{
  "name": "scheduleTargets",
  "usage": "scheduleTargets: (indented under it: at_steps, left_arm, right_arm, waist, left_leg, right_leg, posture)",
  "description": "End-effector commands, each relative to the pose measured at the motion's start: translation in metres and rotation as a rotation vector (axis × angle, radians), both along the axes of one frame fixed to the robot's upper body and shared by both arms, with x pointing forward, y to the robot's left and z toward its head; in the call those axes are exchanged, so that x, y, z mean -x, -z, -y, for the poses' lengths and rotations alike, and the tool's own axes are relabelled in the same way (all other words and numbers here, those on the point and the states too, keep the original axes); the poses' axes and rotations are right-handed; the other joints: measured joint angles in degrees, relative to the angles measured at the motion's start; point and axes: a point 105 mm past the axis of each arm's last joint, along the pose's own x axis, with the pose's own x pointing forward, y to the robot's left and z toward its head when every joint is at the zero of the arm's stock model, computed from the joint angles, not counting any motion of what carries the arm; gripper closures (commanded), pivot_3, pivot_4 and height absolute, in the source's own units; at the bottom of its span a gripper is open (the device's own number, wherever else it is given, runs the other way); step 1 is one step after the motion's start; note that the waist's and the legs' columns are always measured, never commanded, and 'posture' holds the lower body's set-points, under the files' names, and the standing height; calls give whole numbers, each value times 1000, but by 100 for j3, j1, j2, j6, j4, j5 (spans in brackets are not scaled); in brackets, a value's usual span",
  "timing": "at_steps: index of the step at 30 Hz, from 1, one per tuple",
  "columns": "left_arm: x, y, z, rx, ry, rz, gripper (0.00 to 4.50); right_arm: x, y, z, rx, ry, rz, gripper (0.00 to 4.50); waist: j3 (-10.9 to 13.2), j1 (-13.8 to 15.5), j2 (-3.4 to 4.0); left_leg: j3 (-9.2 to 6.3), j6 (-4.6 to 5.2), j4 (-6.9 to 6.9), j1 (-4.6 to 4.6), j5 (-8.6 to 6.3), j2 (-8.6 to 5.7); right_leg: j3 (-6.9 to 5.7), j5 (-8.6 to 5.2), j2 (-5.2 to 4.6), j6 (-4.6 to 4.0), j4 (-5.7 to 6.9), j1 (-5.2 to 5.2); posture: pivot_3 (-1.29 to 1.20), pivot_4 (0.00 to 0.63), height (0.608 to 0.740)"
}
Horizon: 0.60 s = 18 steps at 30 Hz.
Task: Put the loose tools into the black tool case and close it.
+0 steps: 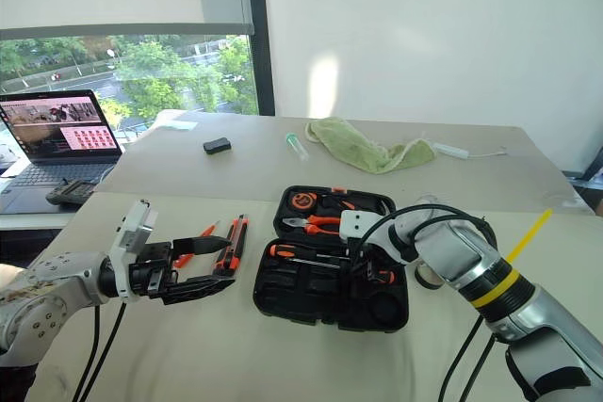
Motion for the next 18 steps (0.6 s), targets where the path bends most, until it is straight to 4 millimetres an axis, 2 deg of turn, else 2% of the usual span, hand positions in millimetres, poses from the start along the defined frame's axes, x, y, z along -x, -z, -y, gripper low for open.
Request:
scheduleTargets:
  at_steps: [1, 3, 4, 7, 9, 12, 15, 18]
  left_arm:
    - [3, -8, 2, 1, 20, 55, 0]
    - [3, -8, 3, 1, 21, 55, 0]
    - [3, -8, 3, 1, 21, 55, 0]
    - [3, -8, 2, 2, 21, 53, 0]
    - [4, -8, 2, 1, 19, 52, 0]
    - [4, -7, 3, -1, 19, 54, 0]
    - [3, -7, 2, -1, 14, 58, 0]
    - [3, -7, 2, 3, 3, 63, 0]
  right_arm:
    - [1, 4, 18, 45, 54, -21, 3859]
    - [0, 4, 20, 55, 43, -15, 3859]
    - [0, 4, 20, 60, 35, -8, 2858]
    - [-1, -2, 17, 45, 18, 18, 2061]
    - [0, -10, 13, 18, 10, 27, 2061]
    - [11, -31, 8, -42, -64, 49, 2061]
    - [12, -51, 1, -187, -25, 90, 2795]
    - [12, -64, -2, -333, 52, 148, 3811]
  waist:
    - [0, 0, 0]
    - [0, 0, 0]
    - [0, 0, 0]
    - [0, -2, 0]
    - [0, -10, 0]
    - [2, -10, 2]
    - [2, -55, 1]
    - [2, -93, 0]
  left_leg:
    - [0, 0, 0, 0, 0, 0]
    - [0, 0, 0, 0, 0, 0]
    - [0, 0, 0, -1, 0, 0]
    - [0, 0, -1, -1, -1, 0]
    - [1, 0, -2, -1, -1, 0]
    - [1, 0, -3, -7, 0, 1]
    - [1, -1, -4, -15, 0, 3]
    - [2, -8, -17, -8, 4, 6]
  right_leg:
    - [0, 0, 0, 0, -1, 0]
    - [0, 0, 0, 0, -2, 0]
    - [0, 0, 0, 0, -2, 0]
    - [0, 0, 0, 0, -2, -1]
    - [1, 0, 0, 0, -2, -2]
    - [1, 0, 1, 0, -1, -10]
    - [2, 0, 2, 0, -1, -19]
    - [6, 0, 2, 0, 1, -20]
  posture:
    - [0, 150, 740]
    - [0, 150, 740]
    - [0, 150, 740]
    - [0, 150, 740]
    - [0, 150, 740]
    - [0, 150, 740]
    - [0, 150, 740]
    - [0, 150, 740]
